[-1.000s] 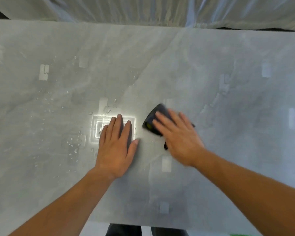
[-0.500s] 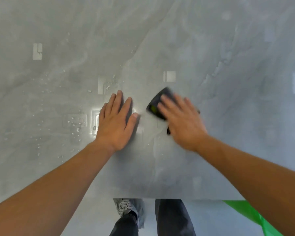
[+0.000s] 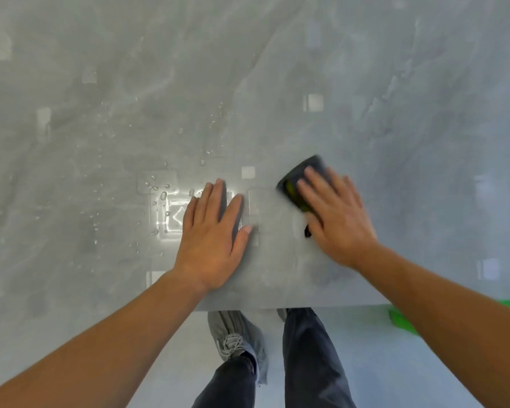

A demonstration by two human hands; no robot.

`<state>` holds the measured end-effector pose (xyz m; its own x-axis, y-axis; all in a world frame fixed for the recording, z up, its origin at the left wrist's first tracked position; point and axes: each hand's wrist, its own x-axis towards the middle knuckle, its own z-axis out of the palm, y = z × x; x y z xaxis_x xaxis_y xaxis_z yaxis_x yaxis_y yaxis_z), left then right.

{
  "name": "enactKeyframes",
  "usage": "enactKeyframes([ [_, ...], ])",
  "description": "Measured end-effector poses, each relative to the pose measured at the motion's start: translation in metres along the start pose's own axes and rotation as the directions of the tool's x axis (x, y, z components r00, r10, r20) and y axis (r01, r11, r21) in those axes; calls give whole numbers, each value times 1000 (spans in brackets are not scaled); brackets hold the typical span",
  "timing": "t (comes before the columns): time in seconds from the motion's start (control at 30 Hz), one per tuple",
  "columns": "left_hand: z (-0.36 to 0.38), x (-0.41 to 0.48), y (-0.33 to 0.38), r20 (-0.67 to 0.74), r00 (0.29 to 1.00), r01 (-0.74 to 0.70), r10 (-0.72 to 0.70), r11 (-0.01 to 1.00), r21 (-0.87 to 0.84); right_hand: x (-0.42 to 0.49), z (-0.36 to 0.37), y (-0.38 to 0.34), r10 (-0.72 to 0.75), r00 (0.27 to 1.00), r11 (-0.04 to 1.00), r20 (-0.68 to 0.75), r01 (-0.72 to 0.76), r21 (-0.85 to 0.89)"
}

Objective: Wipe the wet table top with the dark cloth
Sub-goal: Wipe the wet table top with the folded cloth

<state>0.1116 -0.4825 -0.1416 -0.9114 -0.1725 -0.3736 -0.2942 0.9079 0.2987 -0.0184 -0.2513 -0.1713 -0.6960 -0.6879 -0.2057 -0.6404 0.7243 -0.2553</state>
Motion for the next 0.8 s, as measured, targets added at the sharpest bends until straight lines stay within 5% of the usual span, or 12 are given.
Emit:
enactKeyframes([
  [0.07, 6, -9, -5, -5, 1000, 4, -4, 1000, 6, 10, -2, -8, 265, 963, 960, -54, -258, 105],
  [0.13, 11, -15, -10, 6, 1000, -7, 7, 1000, 19, 3, 5, -32, 347, 934, 935, -87, -336, 116],
  [0.4, 18, -19, -15, 32, 999, -19, 19, 1000, 7, -75, 29, -51, -54, 998, 998, 39, 55, -21],
  [0.5, 19, -18, -15, 17, 999, -30, 30, 1000, 10, -64, 14, -20, 215, 976, 975, -41, -212, 69],
  [0.57, 20, -18, -16, 7, 999, -34, 33, 999, 17, -57, 12, -21, 443, 894, 889, -67, -428, 164],
  [0.63, 23, -18, -17, 6, 999, -33, 33, 999, 26, -58, 22, -49, 503, 858, 859, -105, -483, 172],
  [0.8, 23, -19, -18, -9, 999, -33, 33, 999, 9, -104, 53, -110, 86, 996, 995, -34, -84, 48],
])
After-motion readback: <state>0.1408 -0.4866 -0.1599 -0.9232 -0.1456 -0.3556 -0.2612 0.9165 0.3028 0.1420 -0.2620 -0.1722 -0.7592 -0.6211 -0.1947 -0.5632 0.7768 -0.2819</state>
